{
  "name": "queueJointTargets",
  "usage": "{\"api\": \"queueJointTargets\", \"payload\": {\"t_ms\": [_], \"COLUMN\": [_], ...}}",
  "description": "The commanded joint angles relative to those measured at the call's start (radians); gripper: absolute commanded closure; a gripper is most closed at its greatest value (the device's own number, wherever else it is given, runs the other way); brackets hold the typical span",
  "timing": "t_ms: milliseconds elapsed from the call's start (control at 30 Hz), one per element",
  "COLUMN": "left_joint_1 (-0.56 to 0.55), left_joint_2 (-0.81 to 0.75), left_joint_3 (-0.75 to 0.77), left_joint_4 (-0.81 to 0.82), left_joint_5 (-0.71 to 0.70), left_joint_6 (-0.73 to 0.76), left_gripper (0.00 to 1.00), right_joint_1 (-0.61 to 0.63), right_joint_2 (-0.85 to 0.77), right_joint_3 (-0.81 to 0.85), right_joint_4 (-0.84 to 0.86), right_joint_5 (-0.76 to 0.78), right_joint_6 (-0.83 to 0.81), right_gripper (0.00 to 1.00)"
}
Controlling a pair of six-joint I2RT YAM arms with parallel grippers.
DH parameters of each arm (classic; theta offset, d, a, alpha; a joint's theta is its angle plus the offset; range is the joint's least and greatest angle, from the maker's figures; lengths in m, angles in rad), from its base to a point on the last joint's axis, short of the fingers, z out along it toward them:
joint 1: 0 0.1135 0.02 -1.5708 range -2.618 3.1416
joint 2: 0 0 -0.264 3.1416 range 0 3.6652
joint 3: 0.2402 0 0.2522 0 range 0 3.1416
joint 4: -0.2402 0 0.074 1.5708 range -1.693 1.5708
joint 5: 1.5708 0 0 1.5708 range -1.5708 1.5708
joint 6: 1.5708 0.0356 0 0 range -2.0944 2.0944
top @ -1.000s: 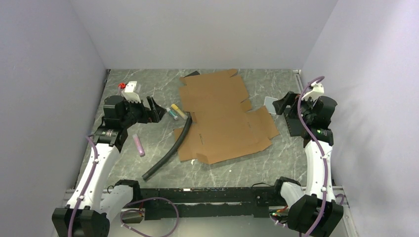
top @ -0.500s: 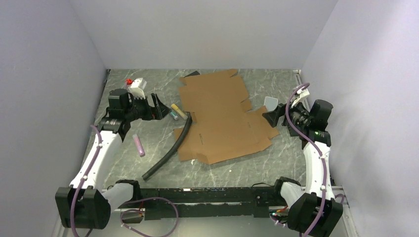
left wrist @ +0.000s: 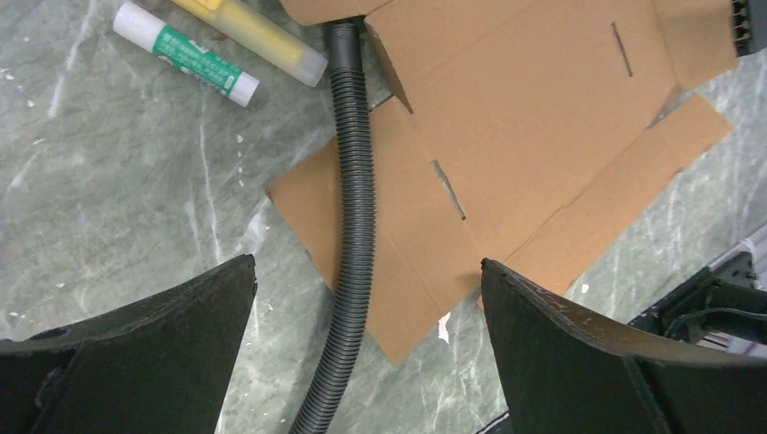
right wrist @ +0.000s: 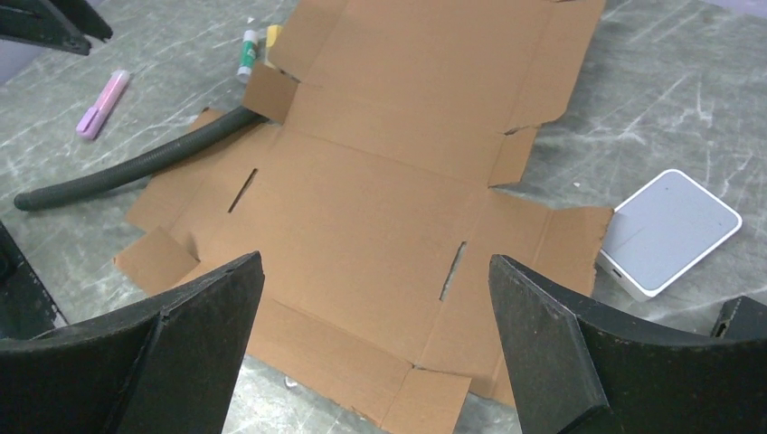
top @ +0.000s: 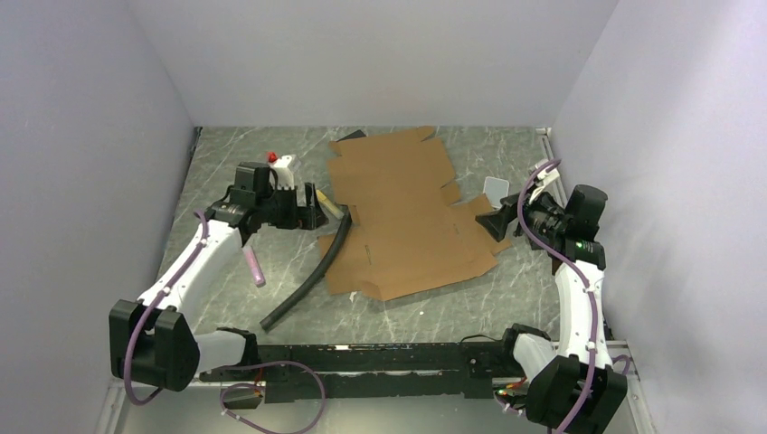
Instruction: Fold the paper box
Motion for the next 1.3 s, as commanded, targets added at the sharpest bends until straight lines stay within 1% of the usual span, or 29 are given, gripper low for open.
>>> {"api": "queueJointTargets", "payload": {"t_ms": [0,133,200,300,333,433,533,667,733,800,867,933,1033,1167,1267], "left_joint_1": [-0.023,-0.068,-0.115,-0.212,-0.238,-0.283,-0.288,-0.288,-0.288,-0.288,-0.288,-0.288,-0.288,-0.287,-0.288], "left_joint_2": [0.011,0.059,0.105,0.178,0.198,0.222,0.218,0.216,0.241,0.282,0.322,0.357,0.394,0.411,0.441], "left_joint_3": [0.044,0.065,0.132,0.274,0.313,0.343,0.279,0.184,0.199,0.226,0.251,0.266,0.285,0.277,0.282], "left_joint_4": [-0.020,-0.023,-0.080,-0.179,-0.197,-0.162,-0.093,-0.015,-0.047,-0.085,-0.114,-0.129,-0.149,-0.146,-0.159], "left_joint_5": [-0.087,-0.127,-0.193,-0.331,-0.354,-0.344,-0.316,-0.315,-0.300,-0.335,-0.329,-0.298,-0.291,-0.312,-0.347], "left_joint_6": [0.039,0.039,0.047,0.077,0.088,0.131,0.160,0.183,0.200,0.190,0.181,0.180,0.174,0.169,0.164], "left_gripper": [0.01,0.01,0.01,0.01,0.01,0.01,0.01,0.01,0.01,0.01,0.02,0.04,0.08,0.13,0.19], "right_joint_1": [0.006,0.012,0.014,0.014,0.014,0.014,0.014,0.013,0.013,0.013,0.013,0.013,0.014,0.015,0.016], "right_joint_2": [-0.011,-0.007,-0.005,-0.005,-0.007,-0.006,-0.004,0.005,0.012,0.016,0.017,0.017,0.016,0.014,0.010], "right_joint_3": [0.001,-0.002,-0.007,-0.023,-0.024,-0.022,-0.018,-0.015,-0.009,-0.004,-0.002,-0.001,0.000,0.003,0.005], "right_joint_4": [-0.023,-0.025,-0.018,0.005,0.007,-0.002,-0.016,-0.028,-0.042,-0.052,-0.057,-0.059,-0.061,-0.067,-0.072], "right_joint_5": [-0.078,-0.087,-0.089,-0.111,-0.117,-0.121,-0.120,-0.112,-0.106,-0.103,-0.102,-0.102,-0.106,-0.107,-0.110], "right_joint_6": [-0.077,-0.085,-0.086,-0.075,-0.073,-0.087,-0.108,-0.117,-0.124,-0.132,-0.137,-0.139,-0.142,-0.145,-0.150], "right_gripper": [0.00,0.00,0.00,0.00,0.00,0.00,0.00,0.00,0.00,0.00,0.00,0.00,0.00,0.00,0.00]}}
